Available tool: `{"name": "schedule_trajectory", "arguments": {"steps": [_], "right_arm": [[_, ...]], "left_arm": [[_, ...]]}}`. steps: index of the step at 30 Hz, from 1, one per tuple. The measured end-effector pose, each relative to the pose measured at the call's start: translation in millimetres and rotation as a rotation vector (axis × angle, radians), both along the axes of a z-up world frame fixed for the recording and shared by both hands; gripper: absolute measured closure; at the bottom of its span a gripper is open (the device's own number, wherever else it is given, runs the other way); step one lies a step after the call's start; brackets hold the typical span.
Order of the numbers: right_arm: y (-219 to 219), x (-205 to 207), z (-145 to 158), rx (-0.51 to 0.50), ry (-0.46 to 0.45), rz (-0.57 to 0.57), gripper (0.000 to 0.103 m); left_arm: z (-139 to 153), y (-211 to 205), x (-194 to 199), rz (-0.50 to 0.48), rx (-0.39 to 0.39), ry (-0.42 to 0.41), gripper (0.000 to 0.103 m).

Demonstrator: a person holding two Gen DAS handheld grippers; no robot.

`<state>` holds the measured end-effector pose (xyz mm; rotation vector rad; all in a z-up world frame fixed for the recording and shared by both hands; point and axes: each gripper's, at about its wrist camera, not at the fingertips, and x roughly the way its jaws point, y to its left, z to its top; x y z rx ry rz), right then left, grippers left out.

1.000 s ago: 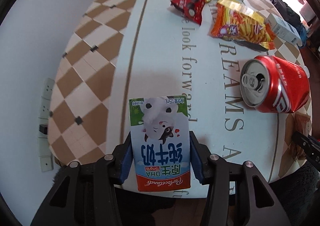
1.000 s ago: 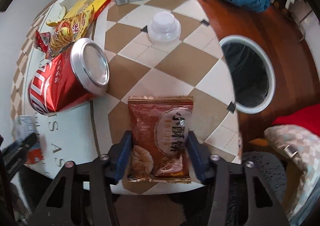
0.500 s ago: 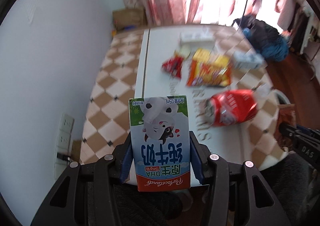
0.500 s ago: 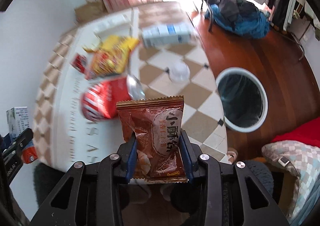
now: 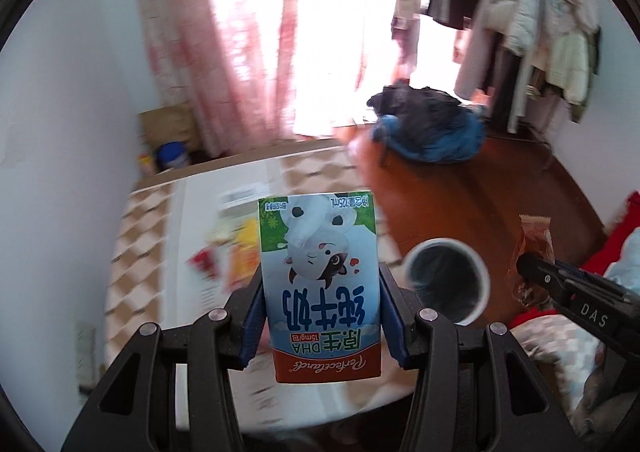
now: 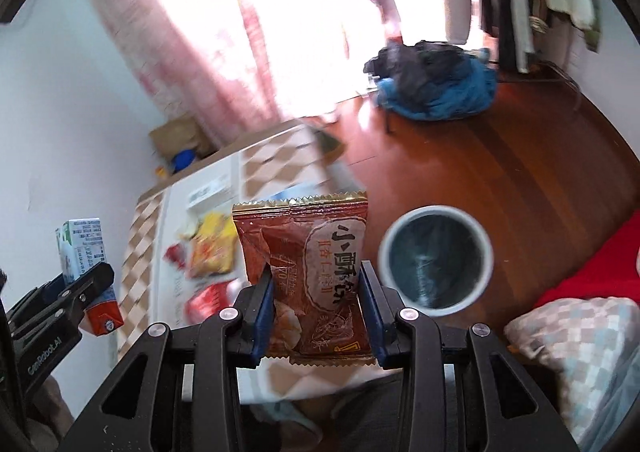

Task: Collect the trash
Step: 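Carry both items to the white bin and open both tools to drop them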

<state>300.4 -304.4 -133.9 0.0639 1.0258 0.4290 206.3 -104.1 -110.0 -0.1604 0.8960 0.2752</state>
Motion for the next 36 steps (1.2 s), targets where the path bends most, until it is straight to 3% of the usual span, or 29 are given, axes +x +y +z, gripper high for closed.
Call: {"name": "schedule_trajectory", "arguments": {"steps": [5,11,16,21,23,24,25,26,30,32,36], "right_arm": [[-77.8,56.6,-28.1,-0.033,0.038,-0.112,0.062],[-145.3,126.6,-116.2,-0.084,0.174,-0.209,0.063],[-172.9,162.5,-193.0,-0.084,0.299,-0.231,0.063],[-166.1,190.4,-264.3,-0.091,0.385,-0.207,0.063],[-159.1,197.0,-287.9,-0.087,0.417,-0.191,0.062],[-157.2,202.0,-296.7,-0.085,0.428,-0.184,0.062],[-152.6,206.2,-308.2,-0.085,0.444,-0.18,0.06],[-150.4,209.2,-315.2,-0.085,0.455,-0.18,0.051],[-141.7,216.5,-338.6,-0.091,0.496,-0.18,0.009],[-139.5,214.3,-340.0,-0.113,0.495,-0.185,0.0],[-139.5,210.5,-334.0,-0.185,0.478,-0.195,0.0]], "left_arm": [[-31.4,-57.5,88.9,-0.113,-0.075,0.041,0.057],[-111.9,-113.5,187.2,-0.215,-0.175,0.185,0.056],[-194.3,-133.8,249.1,-0.246,-0.261,0.358,0.054],[-254.8,-133.0,279.5,-0.225,-0.325,0.515,0.053],[-268.6,-129.9,285.1,-0.208,-0.316,0.54,0.047],[-271.5,-128.5,285.8,-0.199,-0.3,0.545,0.031],[-273.5,-125.6,285.7,-0.189,-0.286,0.545,0.014],[-275.0,-122.9,285.1,-0.179,-0.275,0.549,0.008],[-275.3,-118.5,277.1,-0.153,-0.22,0.56,0.007],[-271.2,-117.1,271.4,-0.147,-0.178,0.548,0.007],[-267.9,-110.3,262.0,-0.134,-0.099,0.532,0.003]]}}
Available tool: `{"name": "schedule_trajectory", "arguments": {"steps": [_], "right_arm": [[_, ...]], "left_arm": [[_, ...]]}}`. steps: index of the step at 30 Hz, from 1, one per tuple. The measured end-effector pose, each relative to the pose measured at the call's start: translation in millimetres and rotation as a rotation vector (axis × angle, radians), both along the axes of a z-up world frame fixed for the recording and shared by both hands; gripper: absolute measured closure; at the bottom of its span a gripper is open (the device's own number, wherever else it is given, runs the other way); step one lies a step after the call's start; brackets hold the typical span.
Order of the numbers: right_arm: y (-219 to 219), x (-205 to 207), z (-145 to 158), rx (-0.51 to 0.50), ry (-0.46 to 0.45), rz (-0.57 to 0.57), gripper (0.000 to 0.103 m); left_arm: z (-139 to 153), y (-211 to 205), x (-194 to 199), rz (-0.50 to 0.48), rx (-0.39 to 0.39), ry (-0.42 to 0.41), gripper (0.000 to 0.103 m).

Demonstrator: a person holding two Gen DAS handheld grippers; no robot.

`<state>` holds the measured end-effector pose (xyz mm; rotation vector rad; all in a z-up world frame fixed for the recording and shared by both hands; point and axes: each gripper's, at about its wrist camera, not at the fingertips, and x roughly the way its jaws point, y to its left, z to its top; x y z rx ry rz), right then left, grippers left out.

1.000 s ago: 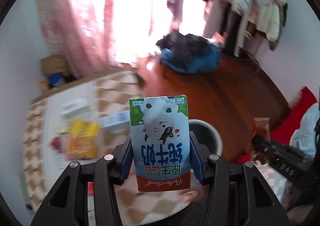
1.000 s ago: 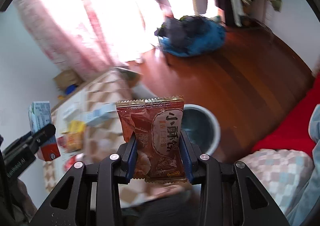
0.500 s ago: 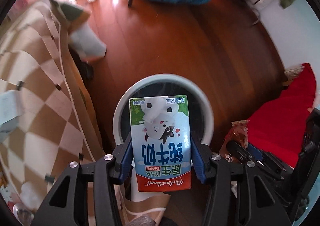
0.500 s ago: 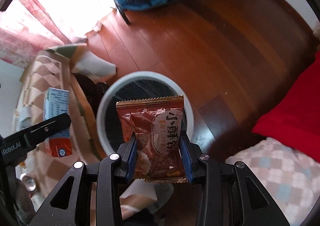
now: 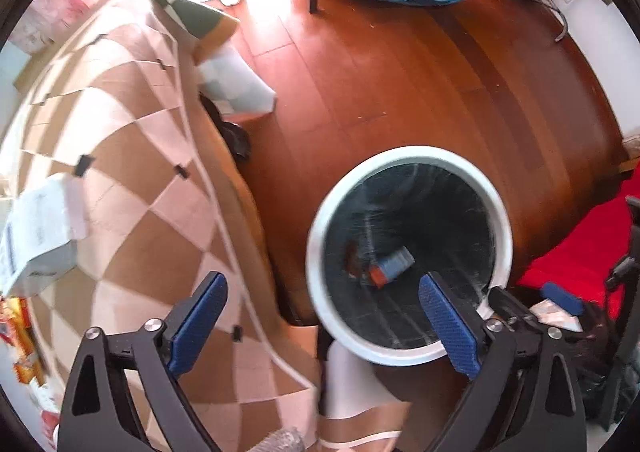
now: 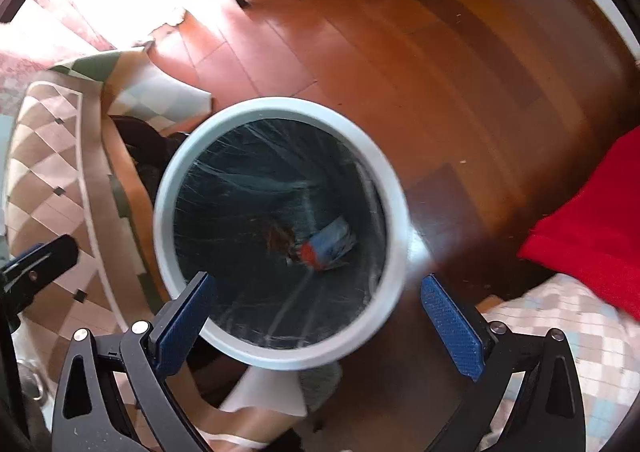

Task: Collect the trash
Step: 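Grasp the red snack bag with the left tool while the right tool grasps the plastic cup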

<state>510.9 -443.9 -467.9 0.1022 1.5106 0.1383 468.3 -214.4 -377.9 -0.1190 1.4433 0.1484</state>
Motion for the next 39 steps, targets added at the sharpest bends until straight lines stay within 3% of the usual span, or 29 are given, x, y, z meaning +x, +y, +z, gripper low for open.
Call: {"name": "schedule_trajectory", "arguments": {"steps": [7,12,27,34,39], "right_arm": [[-4.2,-16.8,30.1,-0.063,-0.029,0.011,0.0],[-4.9,-33.7,68.2,-0.073,-0.072,0.016,0.0],[-5.2,-93.0,217.4,-0.041,-0.28,-0.016,0.0],[45.5,-127.3,288.1,0.096,-0.357,0.049,0.0],[116.9,-153.0,287.1,0.155,-0.326,0.166,0.0]], "left_arm": [[18.3,3.4,-27.2,0.001,0.026,-0.021,0.003],[43.1,-1.8,-41.8,-0.007,0.03,-0.063,0.003],[171.4,5.2,-105.2,-0.009,0.033,-0.277,0.003],[230.5,67.4,-152.6,0.079,0.034,-0.381,0.003],[222.0,144.1,-204.0,0.22,0.102,-0.365,0.003]]}}
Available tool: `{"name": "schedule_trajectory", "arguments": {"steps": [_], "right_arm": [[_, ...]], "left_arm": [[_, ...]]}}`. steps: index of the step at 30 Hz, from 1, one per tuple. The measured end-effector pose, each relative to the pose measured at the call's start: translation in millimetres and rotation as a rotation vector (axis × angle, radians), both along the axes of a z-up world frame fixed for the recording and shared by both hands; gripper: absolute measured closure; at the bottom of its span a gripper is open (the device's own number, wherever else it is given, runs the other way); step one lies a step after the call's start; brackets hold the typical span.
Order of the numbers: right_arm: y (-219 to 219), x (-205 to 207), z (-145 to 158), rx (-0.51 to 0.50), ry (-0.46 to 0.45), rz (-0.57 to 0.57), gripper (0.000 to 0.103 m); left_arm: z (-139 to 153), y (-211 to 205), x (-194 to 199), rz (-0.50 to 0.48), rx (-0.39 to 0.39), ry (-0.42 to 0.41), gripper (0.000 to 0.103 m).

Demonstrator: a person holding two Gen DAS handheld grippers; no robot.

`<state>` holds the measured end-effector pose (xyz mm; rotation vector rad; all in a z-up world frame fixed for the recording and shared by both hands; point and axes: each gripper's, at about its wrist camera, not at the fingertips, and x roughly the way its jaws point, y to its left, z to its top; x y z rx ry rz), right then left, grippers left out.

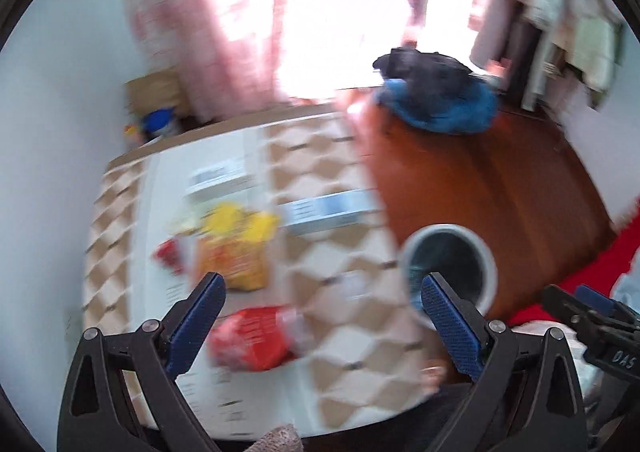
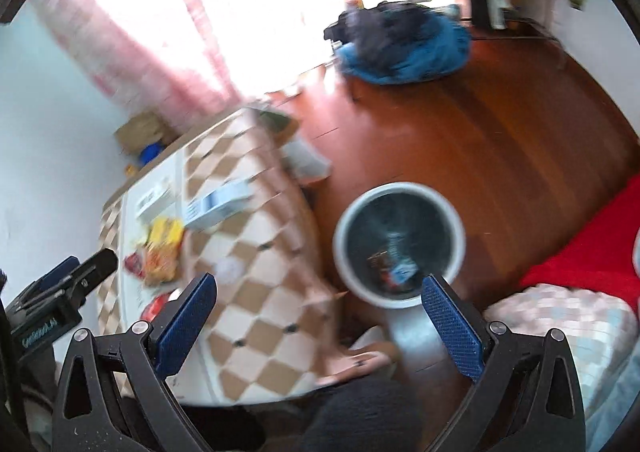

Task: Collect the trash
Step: 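Grasp the red snack bag with the left tool while the right tool grasps the plastic cup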

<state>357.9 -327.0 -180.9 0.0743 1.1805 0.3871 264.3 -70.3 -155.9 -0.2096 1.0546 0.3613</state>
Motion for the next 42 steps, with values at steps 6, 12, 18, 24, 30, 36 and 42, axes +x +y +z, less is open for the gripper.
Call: {"name": "schedule_trajectory", "arguments": {"steps": [6,12,18,24,30,36,42], "right_arm": [[96.3,-7.3,-67.7,-0.009,0.108,0.108,0.0],[161.3,8.8,-139.0,-0.089,0.194,0.145,0.022],[192.7,19.3,-171.0,-0.165,0.213,0.159,0.03],[210.2,23.3,-170.2,-0.205,0.168,0.181,0.06],[216.7,27.7,-166.4,-0.216,0.158,0.201,0.06],[224.0,27.3,-158.4,-0.199,0.134,0.232,0.06],[227.1,16.4,-145.1,-0.178,0.104,0.263,0.06]], "left_arm": [[-64.1,110.2,-64.4,0.229,0.007,0.129,0.003],[-117.5,175.8,-89.5,0.352,-0.047,0.183,0.004],[-149.0,210.1,-69.6,0.357,-0.138,0.176,0.004],[-170.7,214.4,-26.1,0.297,-0.176,0.175,0.004],[-187.3,214.3,-0.8,0.273,-0.145,0.194,0.065],[-183.1,206.5,-13.7,0.264,-0.075,0.164,0.08],[-156.0,190.1,-35.8,0.256,0.035,0.135,0.081]]}}
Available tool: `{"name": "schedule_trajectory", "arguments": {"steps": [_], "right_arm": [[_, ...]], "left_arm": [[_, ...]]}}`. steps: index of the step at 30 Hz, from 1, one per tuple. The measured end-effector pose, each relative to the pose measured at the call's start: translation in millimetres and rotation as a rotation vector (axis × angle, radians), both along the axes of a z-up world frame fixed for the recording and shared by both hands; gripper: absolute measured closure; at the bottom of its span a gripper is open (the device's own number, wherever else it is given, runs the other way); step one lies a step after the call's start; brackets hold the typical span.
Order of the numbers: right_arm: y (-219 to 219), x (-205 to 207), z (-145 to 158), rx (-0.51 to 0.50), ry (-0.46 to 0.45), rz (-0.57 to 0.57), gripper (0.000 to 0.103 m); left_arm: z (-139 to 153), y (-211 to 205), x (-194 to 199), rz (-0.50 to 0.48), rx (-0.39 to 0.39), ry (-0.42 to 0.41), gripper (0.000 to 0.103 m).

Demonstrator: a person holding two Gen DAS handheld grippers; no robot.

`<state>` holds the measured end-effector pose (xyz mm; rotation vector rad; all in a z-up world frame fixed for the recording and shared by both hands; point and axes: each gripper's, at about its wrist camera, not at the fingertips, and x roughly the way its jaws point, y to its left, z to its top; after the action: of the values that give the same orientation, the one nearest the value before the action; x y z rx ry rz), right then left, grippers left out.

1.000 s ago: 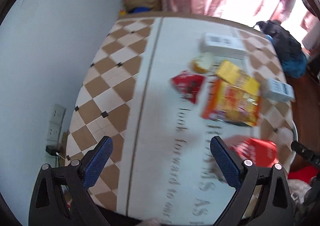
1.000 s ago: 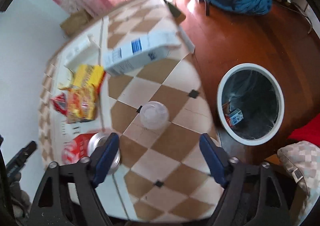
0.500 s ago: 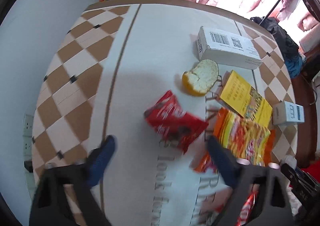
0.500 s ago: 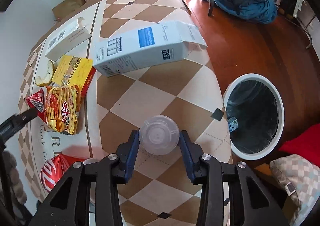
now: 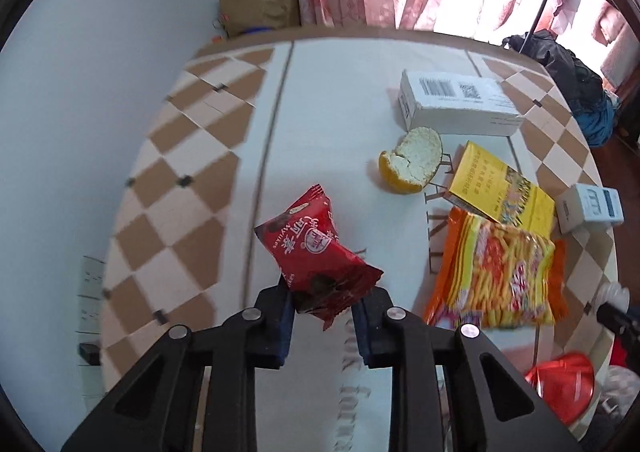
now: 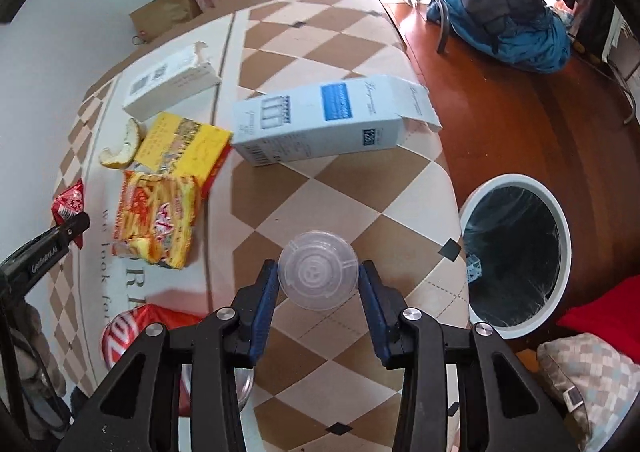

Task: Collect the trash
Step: 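Carry the bag and cup over the bin and open both tools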

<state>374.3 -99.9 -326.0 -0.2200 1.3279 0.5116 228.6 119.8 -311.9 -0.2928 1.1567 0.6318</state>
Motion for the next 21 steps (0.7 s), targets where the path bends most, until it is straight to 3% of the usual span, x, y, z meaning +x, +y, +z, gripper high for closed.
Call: {"name": "schedule_trajectory", "arguments": {"steps": [4,12,21], "right_arm": [[2.0,-11.9,16.9,0.025,-0.034,0.026,0.06],[-7.7,-35.1,69.8,0.097,-0.137,0.056,0.06],[-71.3,-34.7,141.3,0.195,-0.239,-0.018,0.06]], "left_arm": [[25.3,-13.6,-19.5,-0.018,0.07,-0.027,0.081],[88.8,-37.3,-38.3,-0.06,0.128,-0.137,0.081],[161.7,-111.7,-24.9,-0.179,0.14,-0.283,0.081]]}}
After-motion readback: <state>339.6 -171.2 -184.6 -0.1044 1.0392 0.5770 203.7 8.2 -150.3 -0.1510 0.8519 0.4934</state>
